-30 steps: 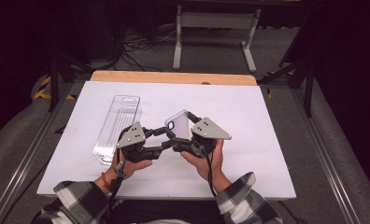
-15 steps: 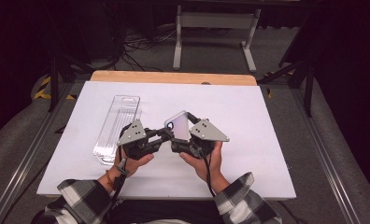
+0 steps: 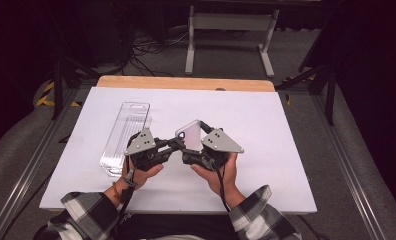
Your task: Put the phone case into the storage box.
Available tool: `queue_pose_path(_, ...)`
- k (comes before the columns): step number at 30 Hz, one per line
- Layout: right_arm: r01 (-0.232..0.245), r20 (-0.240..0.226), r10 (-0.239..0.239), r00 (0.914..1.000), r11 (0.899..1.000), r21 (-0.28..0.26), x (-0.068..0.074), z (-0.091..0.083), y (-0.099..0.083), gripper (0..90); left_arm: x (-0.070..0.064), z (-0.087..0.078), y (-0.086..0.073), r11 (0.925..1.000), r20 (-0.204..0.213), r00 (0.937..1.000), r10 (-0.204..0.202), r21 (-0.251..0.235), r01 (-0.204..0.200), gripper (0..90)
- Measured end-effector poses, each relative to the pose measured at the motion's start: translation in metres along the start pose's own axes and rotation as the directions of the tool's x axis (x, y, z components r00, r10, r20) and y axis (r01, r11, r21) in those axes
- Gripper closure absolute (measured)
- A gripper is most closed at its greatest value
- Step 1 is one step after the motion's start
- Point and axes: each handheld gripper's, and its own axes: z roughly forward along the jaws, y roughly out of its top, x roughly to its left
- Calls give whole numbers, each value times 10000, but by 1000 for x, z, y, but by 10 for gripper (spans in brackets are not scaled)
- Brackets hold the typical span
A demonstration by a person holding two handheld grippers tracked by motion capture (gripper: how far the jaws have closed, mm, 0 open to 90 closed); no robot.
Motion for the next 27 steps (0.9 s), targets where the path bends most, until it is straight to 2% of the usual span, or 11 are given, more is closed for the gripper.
queue_pose_path(17,120,-210,-117,9997,9998,174,1,-4,2,162,1,-7,4,9973,40,9979,642,344,-643,813)
queue_pose_path(27,487,-374,-482,9981,9987,130,-3,-11,3,142,4,-14,5,9965,0,9972,742,393,-741,814)
